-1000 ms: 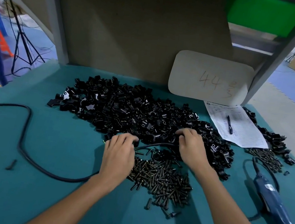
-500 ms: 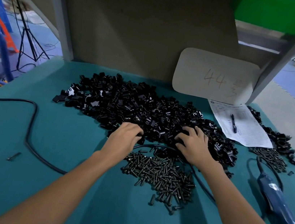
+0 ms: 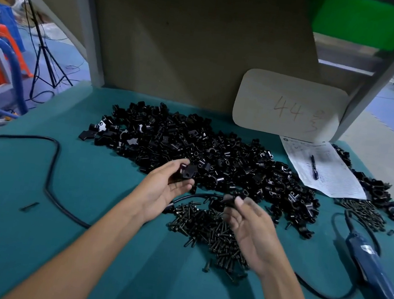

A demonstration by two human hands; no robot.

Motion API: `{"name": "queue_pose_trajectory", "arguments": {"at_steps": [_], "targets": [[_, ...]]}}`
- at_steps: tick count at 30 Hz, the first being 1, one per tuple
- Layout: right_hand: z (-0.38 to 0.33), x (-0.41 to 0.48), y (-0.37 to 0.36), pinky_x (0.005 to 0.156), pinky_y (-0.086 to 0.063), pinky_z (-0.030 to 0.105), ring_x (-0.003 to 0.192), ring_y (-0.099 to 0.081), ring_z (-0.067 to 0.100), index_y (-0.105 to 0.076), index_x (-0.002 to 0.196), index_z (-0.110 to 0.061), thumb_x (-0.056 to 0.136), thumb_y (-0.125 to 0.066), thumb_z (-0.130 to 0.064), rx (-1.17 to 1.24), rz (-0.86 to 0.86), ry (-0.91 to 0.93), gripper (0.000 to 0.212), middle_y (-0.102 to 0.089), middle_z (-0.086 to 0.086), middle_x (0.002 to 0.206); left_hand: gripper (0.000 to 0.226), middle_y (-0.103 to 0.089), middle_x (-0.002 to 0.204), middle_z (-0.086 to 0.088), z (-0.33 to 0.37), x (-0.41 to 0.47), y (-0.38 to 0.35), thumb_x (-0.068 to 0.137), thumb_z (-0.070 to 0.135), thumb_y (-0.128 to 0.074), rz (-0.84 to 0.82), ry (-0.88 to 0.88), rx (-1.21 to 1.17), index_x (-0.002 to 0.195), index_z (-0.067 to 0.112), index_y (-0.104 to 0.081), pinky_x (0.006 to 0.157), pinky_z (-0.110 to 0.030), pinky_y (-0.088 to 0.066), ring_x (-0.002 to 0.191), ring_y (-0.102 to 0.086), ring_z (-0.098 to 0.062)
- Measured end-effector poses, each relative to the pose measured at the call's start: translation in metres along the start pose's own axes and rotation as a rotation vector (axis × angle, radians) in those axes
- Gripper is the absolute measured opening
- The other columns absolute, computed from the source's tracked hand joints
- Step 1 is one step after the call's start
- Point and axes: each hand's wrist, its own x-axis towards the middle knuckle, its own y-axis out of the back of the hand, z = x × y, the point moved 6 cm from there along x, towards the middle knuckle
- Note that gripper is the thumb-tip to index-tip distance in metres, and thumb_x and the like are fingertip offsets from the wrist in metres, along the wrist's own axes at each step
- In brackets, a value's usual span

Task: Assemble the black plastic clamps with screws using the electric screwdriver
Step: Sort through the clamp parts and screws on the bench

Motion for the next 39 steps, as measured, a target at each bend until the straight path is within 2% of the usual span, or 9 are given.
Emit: {"name": "queue_pose_trajectory", "arguments": {"at_steps": [2,5,11,16,21,26,28,34,39], "targets": [[0.011,-0.010,0.003,0.076,-0.058,0.027,0.087,-0.069,0.018,-0.066,0.108,-0.007,0.078,-0.080,-0.025,-0.038,0.041,0.024,0.037,-0.073,0.015,0.118,0.027,-0.071,0.107,-0.008,-0.004,-0.003,0.009,0.090,0.023,-0.070,0.033,-0.017,0.021,0.114,0.012,-0.073,0.073,-0.027,-0.059,0.082,-0.071,-0.017],[0.018,-0.020,0.005,0.077,-0.058,0.028,0.089,-0.069,0.019,-0.074,0.113,-0.016,0.084,-0.075,-0.031,-0.111,0.057,0.071,0.032,-0.073,0.013,0.121,0.023,-0.071,0.089,-0.002,-0.011,-0.006,0.025,0.090,0.006,-0.071,0.125,-0.081,0.166,0.110,0.016,-0.073,0.066,-0.022,-0.056,0.071,-0.066,-0.010],[0.020,-0.032,-0.002,0.081,-0.059,0.030,0.097,-0.073,0.025,-0.055,0.132,-0.020,0.089,-0.068,-0.034,-0.230,0.113,0.121,0.048,-0.074,0.000,0.123,0.042,-0.066,0.111,-0.018,-0.020,-0.019,0.029,0.086,0.000,-0.076,0.164,-0.096,0.289,0.115,0.011,-0.049,0.073,-0.025,-0.059,0.084,-0.074,-0.020],[0.013,-0.033,-0.015,0.079,-0.060,0.028,0.096,-0.075,0.023,-0.059,0.122,-0.017,0.083,-0.074,-0.034,-0.272,0.132,0.170,0.045,-0.075,0.004,0.117,0.032,-0.067,0.108,-0.008,-0.020,-0.032,0.010,0.080,0.001,-0.081,0.031,-0.094,0.489,0.108,0.012,-0.068,0.080,-0.029,-0.058,0.084,-0.069,-0.018],[0.015,-0.025,-0.031,0.081,-0.060,0.028,0.102,-0.074,0.022,-0.066,0.117,-0.017,0.091,-0.074,-0.015,-0.271,0.104,0.166,0.027,-0.077,0.004,0.107,0.019,-0.071,0.098,-0.010,-0.035,-0.045,-0.009,0.095,0.000,-0.061,-0.187,0.065,0.368,0.110,0.010,-0.070,0.075,-0.024,-0.057,0.087,-0.068,-0.017],[0.030,-0.028,-0.039,0.077,-0.059,0.026,0.090,-0.076,0.020,-0.062,0.119,-0.021,0.094,-0.073,-0.010,-0.309,0.076,0.130,0.030,-0.079,0.001,0.100,0.015,-0.072,0.097,-0.016,-0.045,-0.048,-0.008,0.103,0.007,-0.053,-0.082,0.028,0.417,0.113,0.007,-0.064,0.091,-0.044,-0.056,0.089,-0.069,-0.025],[0.029,-0.028,-0.039,0.076,-0.058,0.025,0.086,-0.075,0.018,-0.061,0.120,-0.021,0.094,-0.073,-0.012,-0.336,0.082,0.143,0.030,-0.079,0.002,0.098,0.017,-0.074,0.105,-0.017,-0.047,-0.050,-0.008,0.102,0.011,-0.055,-0.093,0.044,0.383,0.114,0.008,-0.067,0.095,-0.042,-0.056,0.094,-0.070,-0.025],[0.024,-0.028,-0.037,0.075,-0.059,0.024,0.091,-0.077,0.022,-0.065,0.118,-0.018,0.092,-0.075,-0.005,-0.333,0.044,0.133,0.031,-0.079,0.004,0.101,0.027,-0.077,0.094,-0.006,-0.044,-0.050,-0.004,0.092,0.001,-0.068,-0.143,0.027,0.381,0.117,0.008,-0.068,0.078,-0.022,-0.055,0.087,-0.071,-0.012],[0.023,-0.026,-0.028,0.075,-0.059,0.021,0.093,-0.076,0.012,-0.070,0.114,-0.026,0.094,-0.073,-0.010,-0.382,0.058,0.110,0.026,-0.078,-0.013,0.094,0.025,-0.074,0.090,0.001,-0.042,-0.050,-0.006,0.096,0.006,-0.064,-0.192,-0.050,0.513,0.119,0.016,-0.068,0.071,-0.022,-0.054,0.078,-0.066,-0.007]]}}
